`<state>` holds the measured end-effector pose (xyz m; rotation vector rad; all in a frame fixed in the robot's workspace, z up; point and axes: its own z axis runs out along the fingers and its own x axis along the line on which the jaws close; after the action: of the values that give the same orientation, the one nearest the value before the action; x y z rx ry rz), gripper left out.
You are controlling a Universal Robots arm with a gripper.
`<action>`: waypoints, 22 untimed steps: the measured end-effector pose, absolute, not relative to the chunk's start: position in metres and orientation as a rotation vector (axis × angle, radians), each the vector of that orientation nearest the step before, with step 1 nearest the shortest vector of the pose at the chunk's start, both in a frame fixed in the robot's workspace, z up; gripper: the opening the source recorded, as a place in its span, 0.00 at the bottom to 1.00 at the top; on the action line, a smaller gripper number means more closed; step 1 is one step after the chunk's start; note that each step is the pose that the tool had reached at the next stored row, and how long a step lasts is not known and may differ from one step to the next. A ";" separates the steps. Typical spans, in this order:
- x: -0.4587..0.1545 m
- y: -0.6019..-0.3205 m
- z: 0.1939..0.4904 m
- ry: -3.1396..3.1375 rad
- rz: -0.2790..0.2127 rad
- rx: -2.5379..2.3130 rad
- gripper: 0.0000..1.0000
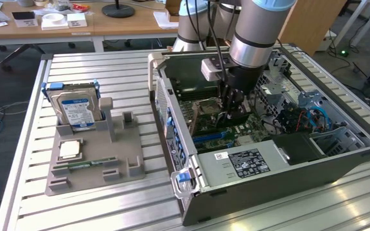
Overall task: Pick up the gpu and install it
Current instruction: 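Insert the gpu into the slot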
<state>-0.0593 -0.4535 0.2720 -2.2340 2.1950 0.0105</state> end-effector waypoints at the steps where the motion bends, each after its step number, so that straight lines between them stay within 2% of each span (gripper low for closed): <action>1: -0.060 -0.453 0.272 2.195 0.010 -2.234 0.26; 22: -0.074 -0.455 0.262 2.195 0.010 -2.234 0.26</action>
<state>-0.0738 -0.4552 0.2616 -2.2344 2.1946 0.0105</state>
